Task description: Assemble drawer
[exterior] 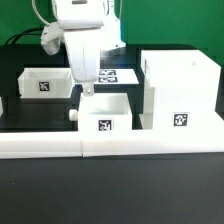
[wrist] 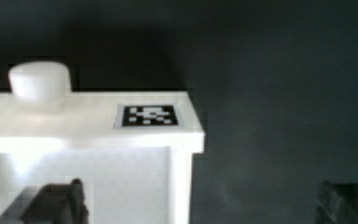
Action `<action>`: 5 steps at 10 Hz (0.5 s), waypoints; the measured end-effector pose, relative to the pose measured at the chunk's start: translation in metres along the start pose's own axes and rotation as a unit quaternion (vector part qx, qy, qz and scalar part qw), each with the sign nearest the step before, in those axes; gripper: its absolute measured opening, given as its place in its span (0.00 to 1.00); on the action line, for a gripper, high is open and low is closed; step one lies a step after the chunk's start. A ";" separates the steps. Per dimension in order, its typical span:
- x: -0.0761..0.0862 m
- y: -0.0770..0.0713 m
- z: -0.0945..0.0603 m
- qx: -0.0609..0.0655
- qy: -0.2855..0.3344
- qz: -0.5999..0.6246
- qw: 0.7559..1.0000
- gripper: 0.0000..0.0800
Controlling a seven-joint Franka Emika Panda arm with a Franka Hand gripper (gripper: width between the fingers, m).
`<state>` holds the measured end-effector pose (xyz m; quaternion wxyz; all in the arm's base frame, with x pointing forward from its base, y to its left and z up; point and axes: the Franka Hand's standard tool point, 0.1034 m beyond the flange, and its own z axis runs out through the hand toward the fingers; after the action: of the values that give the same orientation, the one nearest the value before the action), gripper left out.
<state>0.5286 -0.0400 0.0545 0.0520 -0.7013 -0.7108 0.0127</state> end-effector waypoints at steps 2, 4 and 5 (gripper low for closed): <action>0.000 -0.002 0.009 0.004 0.001 0.000 1.000 0.81; 0.001 -0.004 0.023 0.009 0.002 0.005 1.000 0.81; 0.002 -0.005 0.033 0.012 0.003 0.010 1.000 0.81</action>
Offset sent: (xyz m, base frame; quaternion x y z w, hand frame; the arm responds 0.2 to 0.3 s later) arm 0.0045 0.0124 -0.0259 0.0003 0.0295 -0.0014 0.9996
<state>0.5201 -0.0361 0.0225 0.0623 -0.7078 -0.7034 0.0194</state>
